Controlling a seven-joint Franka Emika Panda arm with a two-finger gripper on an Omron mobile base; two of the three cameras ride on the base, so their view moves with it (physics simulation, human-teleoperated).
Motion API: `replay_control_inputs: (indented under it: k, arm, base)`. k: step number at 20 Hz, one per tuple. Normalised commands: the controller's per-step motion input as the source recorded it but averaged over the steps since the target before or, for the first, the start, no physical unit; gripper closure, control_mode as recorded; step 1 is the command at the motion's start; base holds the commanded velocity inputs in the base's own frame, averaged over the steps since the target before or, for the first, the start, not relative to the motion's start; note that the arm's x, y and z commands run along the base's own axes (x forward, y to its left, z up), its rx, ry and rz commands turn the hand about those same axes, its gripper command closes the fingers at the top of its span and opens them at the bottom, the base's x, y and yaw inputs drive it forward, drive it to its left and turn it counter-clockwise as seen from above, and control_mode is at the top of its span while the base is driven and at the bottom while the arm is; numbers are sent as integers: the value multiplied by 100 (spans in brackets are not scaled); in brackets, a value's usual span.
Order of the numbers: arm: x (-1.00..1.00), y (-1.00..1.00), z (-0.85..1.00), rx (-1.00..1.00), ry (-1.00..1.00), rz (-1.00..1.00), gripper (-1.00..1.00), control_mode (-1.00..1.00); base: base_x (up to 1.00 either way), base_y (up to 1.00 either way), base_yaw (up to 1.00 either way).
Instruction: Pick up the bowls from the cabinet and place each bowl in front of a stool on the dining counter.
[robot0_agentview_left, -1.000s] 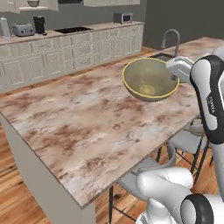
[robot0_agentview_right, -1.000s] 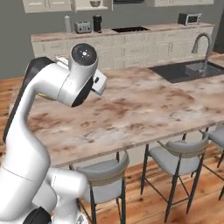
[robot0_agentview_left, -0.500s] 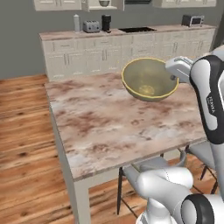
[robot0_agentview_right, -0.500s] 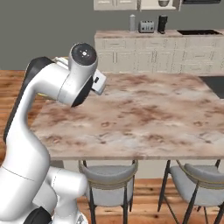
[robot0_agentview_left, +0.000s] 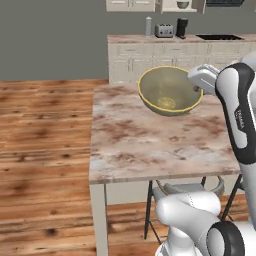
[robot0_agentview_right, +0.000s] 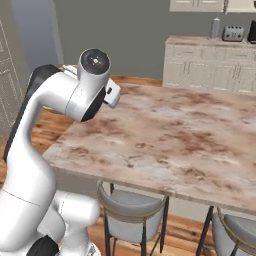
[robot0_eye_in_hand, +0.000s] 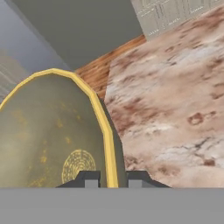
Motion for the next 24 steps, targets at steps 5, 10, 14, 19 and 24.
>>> replay_control_inputs:
  k: [5,10,14,19,24]
  arm:
    - [0,0,0,0,0,0,100,100]
    - [0,0,0,0,0,0,100,100]
    - [0,0,0,0,0,0,100,100]
    - [0,0,0,0,0,0,100,100]
    - [0,0,0,0,0,0,100,100]
  base:
    - [-3,-80,39]
    - [0,-57,15]
    - [11,2,-1]
    - [4,0,-2]
    - [0,-29,-10]
